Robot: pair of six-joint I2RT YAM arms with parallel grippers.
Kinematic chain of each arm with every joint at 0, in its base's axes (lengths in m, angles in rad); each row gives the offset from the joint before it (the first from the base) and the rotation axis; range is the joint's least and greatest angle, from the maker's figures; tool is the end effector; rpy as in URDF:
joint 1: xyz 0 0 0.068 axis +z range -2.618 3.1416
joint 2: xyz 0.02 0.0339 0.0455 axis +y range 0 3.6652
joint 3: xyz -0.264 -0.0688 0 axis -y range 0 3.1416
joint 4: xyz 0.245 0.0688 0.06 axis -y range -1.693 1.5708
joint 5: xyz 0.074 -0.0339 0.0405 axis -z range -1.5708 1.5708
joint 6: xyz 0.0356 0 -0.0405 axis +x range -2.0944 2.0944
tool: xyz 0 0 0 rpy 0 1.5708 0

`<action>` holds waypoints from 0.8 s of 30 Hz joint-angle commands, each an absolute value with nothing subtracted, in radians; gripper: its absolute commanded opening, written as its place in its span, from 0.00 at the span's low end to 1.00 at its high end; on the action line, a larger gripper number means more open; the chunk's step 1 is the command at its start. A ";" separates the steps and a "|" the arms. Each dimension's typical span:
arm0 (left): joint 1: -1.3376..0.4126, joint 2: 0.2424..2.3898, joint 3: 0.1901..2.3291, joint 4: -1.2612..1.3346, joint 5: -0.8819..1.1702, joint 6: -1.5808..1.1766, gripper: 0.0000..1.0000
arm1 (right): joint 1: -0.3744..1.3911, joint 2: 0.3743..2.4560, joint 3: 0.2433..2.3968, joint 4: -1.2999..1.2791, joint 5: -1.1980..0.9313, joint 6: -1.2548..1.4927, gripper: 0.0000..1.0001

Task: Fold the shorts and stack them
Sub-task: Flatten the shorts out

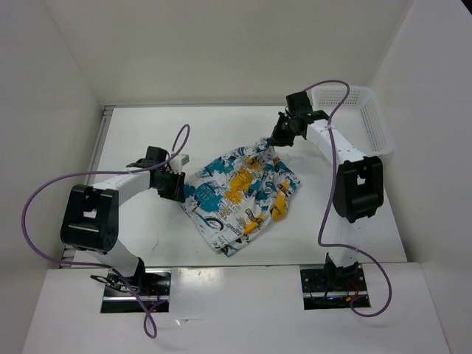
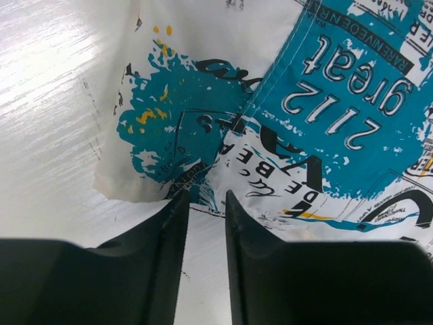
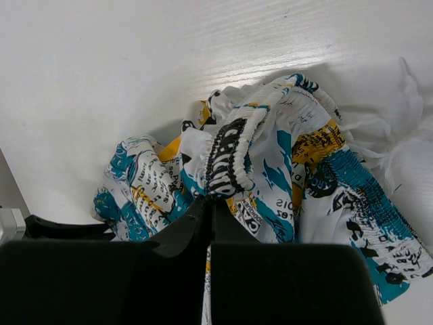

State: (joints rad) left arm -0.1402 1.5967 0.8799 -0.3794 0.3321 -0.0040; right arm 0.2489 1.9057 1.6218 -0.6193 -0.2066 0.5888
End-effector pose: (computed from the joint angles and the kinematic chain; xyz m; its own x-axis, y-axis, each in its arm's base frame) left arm 0.2956 -0.0534 0.1659 -0.8819 0.1206 -0.4558 0.2761 0.9158 -0.2918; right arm 0.4112 0.1121 0.2663 -0.8352 0.3486 -0.4254 0.1198 0.8703 0.4778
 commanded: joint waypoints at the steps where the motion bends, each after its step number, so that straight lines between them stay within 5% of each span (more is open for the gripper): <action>1: -0.146 1.627 0.897 -0.353 0.324 0.000 0.34 | 0.245 1.852 1.617 -0.581 -0.210 0.575 0.00; 7: -0.167 1.661 0.917 -0.353 0.313 0.000 0.27 | 0.245 1.852 1.617 -0.581 -0.210 0.575 0.00; 12: -0.176 1.652 0.928 -0.380 0.268 0.000 0.00 | 0.245 1.852 1.617 -0.581 -0.210 0.575 0.00; 24: -0.150 1.431 1.081 -0.560 0.255 0.000 0.00 | 0.245 1.842 1.608 -0.591 -0.192 0.575 0.00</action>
State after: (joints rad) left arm -0.1658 1.4883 1.0229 -0.5068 0.2409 -0.0040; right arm 0.2489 1.8950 1.6104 -0.6193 -0.2016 0.5854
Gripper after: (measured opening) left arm 0.007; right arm 0.009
